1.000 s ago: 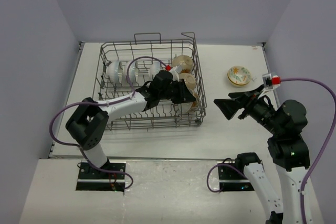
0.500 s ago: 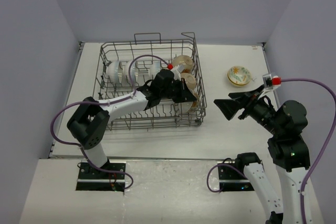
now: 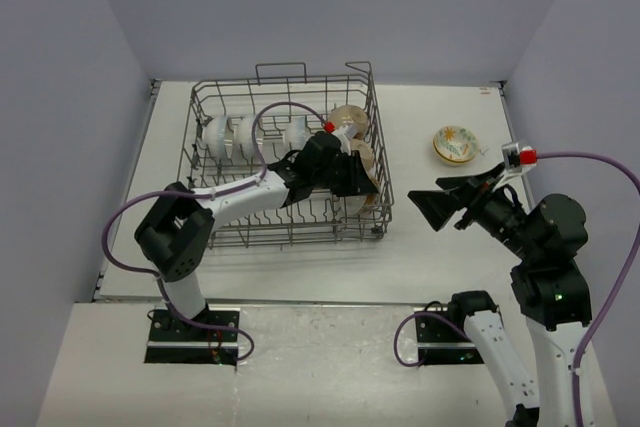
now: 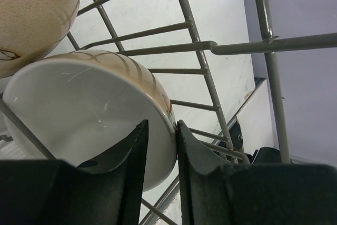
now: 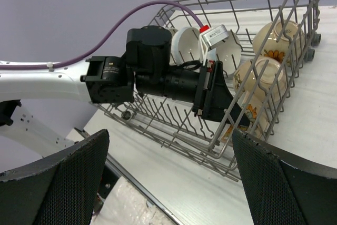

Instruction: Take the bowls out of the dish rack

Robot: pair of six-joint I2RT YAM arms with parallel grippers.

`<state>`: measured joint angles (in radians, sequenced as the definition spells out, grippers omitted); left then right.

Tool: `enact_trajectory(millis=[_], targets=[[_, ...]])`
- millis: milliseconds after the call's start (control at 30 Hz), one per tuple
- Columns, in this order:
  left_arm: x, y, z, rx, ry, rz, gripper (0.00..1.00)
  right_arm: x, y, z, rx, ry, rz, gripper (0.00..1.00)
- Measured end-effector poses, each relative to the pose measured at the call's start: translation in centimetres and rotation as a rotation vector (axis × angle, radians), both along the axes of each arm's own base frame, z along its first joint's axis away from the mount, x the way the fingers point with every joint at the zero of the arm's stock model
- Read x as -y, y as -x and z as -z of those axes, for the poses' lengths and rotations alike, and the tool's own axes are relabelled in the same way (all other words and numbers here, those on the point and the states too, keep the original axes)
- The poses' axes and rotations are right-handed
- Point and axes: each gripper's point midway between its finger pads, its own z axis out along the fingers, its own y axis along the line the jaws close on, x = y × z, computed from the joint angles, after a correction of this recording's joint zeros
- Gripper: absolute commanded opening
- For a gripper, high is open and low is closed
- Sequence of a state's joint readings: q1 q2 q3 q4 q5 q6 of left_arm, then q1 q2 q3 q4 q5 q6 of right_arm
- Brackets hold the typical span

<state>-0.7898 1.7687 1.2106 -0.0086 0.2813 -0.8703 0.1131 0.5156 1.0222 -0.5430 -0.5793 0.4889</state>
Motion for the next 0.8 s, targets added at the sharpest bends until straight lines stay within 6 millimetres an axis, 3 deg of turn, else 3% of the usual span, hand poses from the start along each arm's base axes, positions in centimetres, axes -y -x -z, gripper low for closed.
enact_trajectory(millis=[67, 167, 567, 800], targets=[[0.3, 0.0, 0.1, -0.001, -0.001, 0.002, 0.09, 0.0, 0.0, 0.0, 0.000, 0.000, 0.000, 0.99], [0.7, 0.2, -0.1, 0.002, 0.004, 0.013, 0.00, 0.0, 0.0, 0.0, 0.001, 0.001, 0.000, 0.99], [-0.3, 0.6, -0.9, 0.016, -0.030, -0.004, 0.00, 0.0, 0.0, 0.0, 0.006, 0.007, 0.000, 0.99], [-1.8, 1.4, -3.6, 0.065, -0.013, -0.019, 0.00, 0.0, 0.0, -0.1, 0.011, 0.007, 0.000, 0.99]])
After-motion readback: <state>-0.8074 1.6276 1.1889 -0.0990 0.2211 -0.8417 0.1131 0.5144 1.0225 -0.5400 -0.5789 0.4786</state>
